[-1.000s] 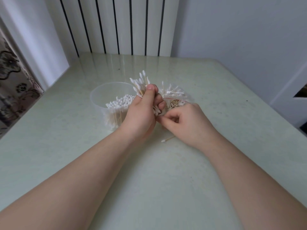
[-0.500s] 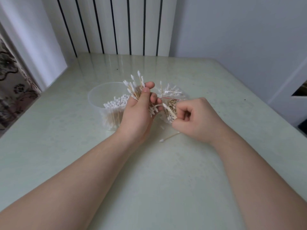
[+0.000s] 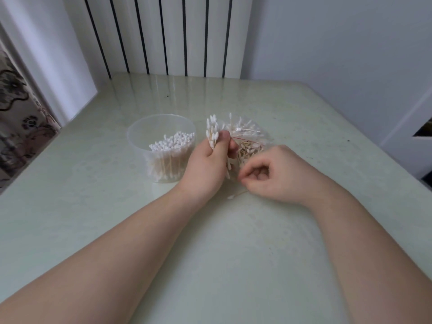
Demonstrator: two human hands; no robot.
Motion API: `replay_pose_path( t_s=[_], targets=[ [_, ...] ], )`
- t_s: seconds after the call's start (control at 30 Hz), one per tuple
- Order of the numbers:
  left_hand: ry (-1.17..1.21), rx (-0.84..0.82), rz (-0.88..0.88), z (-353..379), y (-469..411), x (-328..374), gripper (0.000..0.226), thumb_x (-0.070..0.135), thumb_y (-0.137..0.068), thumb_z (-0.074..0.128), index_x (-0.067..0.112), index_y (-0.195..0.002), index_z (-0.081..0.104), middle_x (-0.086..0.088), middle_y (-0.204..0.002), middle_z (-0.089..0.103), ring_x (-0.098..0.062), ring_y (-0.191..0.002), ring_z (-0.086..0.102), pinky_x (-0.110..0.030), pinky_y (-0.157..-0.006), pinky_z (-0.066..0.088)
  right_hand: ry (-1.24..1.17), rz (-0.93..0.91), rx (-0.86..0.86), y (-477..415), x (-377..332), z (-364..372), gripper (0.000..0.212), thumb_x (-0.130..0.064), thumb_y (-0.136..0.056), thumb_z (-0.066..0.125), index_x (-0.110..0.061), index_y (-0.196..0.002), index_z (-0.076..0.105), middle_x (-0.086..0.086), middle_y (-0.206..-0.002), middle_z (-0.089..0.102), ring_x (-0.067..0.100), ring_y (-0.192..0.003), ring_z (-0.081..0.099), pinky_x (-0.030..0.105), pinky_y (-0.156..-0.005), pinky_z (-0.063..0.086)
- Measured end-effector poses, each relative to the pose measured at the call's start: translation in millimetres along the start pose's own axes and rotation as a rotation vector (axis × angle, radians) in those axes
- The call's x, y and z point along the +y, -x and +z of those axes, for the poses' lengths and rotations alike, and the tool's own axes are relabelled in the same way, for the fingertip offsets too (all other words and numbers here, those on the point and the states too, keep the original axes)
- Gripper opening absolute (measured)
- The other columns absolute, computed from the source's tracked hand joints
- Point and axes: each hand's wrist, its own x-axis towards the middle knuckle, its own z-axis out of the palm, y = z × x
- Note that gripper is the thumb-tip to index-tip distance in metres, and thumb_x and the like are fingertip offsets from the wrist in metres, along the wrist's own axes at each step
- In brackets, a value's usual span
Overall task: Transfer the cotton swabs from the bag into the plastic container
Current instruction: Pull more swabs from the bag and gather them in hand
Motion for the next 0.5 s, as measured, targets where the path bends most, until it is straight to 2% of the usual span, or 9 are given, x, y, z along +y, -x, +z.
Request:
replay_pose_path(
  t_s=[0.07,0.13,0.2,0.3,0.4,0.47,0.5],
  targets=[
    [0.095,-0.03,-0.031,2,-1,-1,0.028,0.026,-0.11,0.04,0.02,-0.091,0.06,0.009,-0.06,0.054,-0.013,-0.056,0.051,-0.032,-0.062,0.043,0.101,0.001,-0.118,1,1,1,0.012,-0.019,-0.075,0.077,-0.029,-0.08,0.081,-0.017,-0.071,0.064,-0.001,-0.068,0.061,0.013,-0.065,0.041],
    [0.115,-0.024,-0.085,3,0,-1,0.019,0.024,-0.108,0.043,0.021,-0.1,0.06,0.013,-0.05,0.043,-0.01,-0.044,0.041,-0.027,-0.052,0.037,0.128,0.005,-0.136,0,3,2,0.009,-0.022,-0.074,0.08,-0.031,-0.077,0.081,-0.016,-0.074,0.063,0.001,-0.074,0.061,0.014,-0.066,0.042],
    [0.125,-0.016,-0.125,2,1,-1,0.014,0.025,-0.105,0.049,0.019,-0.096,0.059,0.014,-0.048,0.036,-0.008,-0.039,0.034,-0.025,-0.047,0.03,0.151,-0.015,-0.128,-2,3,3,0.007,-0.021,-0.074,0.079,-0.028,-0.072,0.079,-0.016,-0.072,0.061,0.002,-0.073,0.061,0.014,-0.065,0.041],
    [0.131,-0.011,-0.136,0,0,-1,0.015,0.024,-0.102,0.053,0.016,-0.09,0.057,0.011,-0.048,0.033,-0.009,-0.039,0.032,-0.025,-0.046,0.028,0.154,-0.005,-0.068,-3,3,3,0.007,-0.018,-0.074,0.074,-0.024,-0.071,0.075,-0.019,-0.069,0.059,0.0,-0.069,0.058,0.013,-0.064,0.038],
    [0.112,0.012,-0.108,-1,-2,-5,0.021,0.039,-0.096,0.057,0.02,-0.087,0.058,0.01,-0.051,0.033,-0.011,-0.043,0.031,-0.03,-0.05,0.026,-0.104,0.149,0.151,-7,4,1,0.008,-0.015,-0.08,0.07,-0.021,-0.075,0.07,-0.013,-0.061,0.061,0.001,-0.054,0.051,0.021,-0.058,0.042],
    [0.081,-0.019,-0.076,-1,-2,-7,0.029,0.046,-0.093,0.059,0.028,-0.071,0.056,0.012,-0.051,0.033,-0.011,-0.046,0.031,-0.033,-0.054,0.026,-0.331,0.192,0.289,-10,-1,1,0.01,-0.011,-0.087,0.067,-0.017,-0.078,0.067,0.0,-0.062,0.065,0.009,-0.052,0.053,0.026,-0.053,0.043],
    [0.055,-0.047,-0.066,-1,-2,-8,0.036,0.046,-0.095,0.059,0.026,-0.065,0.057,0.012,-0.051,0.035,-0.01,-0.046,0.033,-0.033,-0.055,0.028,-0.45,0.209,0.329,-11,-5,1,0.01,-0.008,-0.09,0.065,-0.013,-0.081,0.065,0.005,-0.061,0.065,0.011,-0.049,0.053,0.025,-0.049,0.042]
  ],
)
